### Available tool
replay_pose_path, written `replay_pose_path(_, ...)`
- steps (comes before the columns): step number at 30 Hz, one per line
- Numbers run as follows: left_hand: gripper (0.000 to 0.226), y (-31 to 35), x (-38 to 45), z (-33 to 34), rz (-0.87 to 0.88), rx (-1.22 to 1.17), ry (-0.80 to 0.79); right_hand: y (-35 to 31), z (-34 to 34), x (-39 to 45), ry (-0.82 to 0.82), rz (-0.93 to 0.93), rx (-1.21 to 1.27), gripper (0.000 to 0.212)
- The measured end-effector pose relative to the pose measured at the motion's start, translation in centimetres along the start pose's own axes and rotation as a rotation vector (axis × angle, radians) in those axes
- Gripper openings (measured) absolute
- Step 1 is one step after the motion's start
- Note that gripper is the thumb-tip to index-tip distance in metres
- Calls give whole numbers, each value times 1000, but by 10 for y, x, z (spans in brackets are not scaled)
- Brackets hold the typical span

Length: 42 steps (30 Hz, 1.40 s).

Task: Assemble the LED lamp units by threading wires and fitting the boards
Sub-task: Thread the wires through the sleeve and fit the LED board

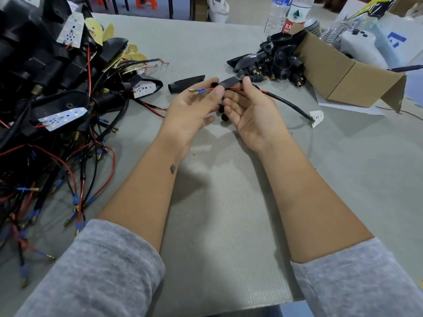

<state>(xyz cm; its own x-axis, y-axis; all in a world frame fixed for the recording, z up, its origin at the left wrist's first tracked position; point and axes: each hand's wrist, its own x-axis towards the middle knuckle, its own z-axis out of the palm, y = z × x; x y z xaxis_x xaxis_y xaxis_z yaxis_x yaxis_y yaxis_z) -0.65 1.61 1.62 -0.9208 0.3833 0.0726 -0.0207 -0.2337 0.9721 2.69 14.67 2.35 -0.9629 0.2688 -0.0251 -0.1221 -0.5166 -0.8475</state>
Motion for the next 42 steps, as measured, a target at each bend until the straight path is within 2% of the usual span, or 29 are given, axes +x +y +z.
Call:
replay_pose_path(4,16,1,-2,1,19,59,-26,0,-2,0,35,-16,60,23)
replay_pose_path(10,27,-1,-1,1,46,87,-83,2,-2,0,-16,-59,-122,23)
replay_pose_path(13,30,-1,0,-1,23,-42,19,1,-3,1,13,-50,-63,26)
replay_pose_path(16,34,2,4,-7,-32,-227,149,-3,-7,2,127,-45,58,26)
replay_pose_path(20,36,2,7,-11,-47,-294,199,-4,-11,4,196,-72,102,25)
replay_pose_path(24,35,1,9,-11,-66,-271,177,-2,-10,5,174,-89,-11,21)
replay_pose_path(29,30,-1,8,-5,-53,-155,105,3,-5,3,67,-111,-218,15)
replay_pose_path(32,29,-2,7,-4,-38,-134,76,2,-3,0,38,-134,-247,13)
replay_pose_path(36,32,-4,7,-3,-3,-212,105,1,-1,-2,35,-115,-211,14)
replay_pose_path(39,36,-2,10,-8,-18,-336,187,-1,-1,-1,90,-57,-83,17)
replay_pose_path(42,38,-2,12,-12,-54,-361,215,-3,-4,1,126,-48,18,18)
